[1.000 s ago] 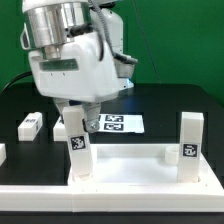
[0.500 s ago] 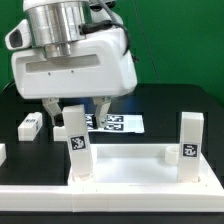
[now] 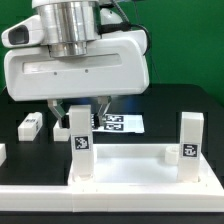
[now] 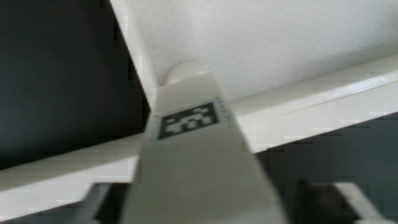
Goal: Assemble desk
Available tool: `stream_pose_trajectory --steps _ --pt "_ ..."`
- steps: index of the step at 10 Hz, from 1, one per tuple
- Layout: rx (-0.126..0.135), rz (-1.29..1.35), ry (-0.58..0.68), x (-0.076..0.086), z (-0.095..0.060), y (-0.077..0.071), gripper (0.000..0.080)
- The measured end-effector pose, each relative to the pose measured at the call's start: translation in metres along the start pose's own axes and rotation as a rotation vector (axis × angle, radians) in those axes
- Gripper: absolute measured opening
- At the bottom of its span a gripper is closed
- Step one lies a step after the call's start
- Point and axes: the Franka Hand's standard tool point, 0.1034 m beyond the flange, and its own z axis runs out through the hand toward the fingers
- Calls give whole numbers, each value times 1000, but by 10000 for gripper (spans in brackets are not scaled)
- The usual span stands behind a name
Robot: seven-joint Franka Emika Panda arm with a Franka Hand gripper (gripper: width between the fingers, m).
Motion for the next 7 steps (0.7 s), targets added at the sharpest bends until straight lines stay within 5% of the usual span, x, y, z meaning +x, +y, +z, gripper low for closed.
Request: stream_pose_trajectory --steps 1,7 --pt "-2 75 1 0 0 2 291" --pt "-7 732 7 2 2 7 291"
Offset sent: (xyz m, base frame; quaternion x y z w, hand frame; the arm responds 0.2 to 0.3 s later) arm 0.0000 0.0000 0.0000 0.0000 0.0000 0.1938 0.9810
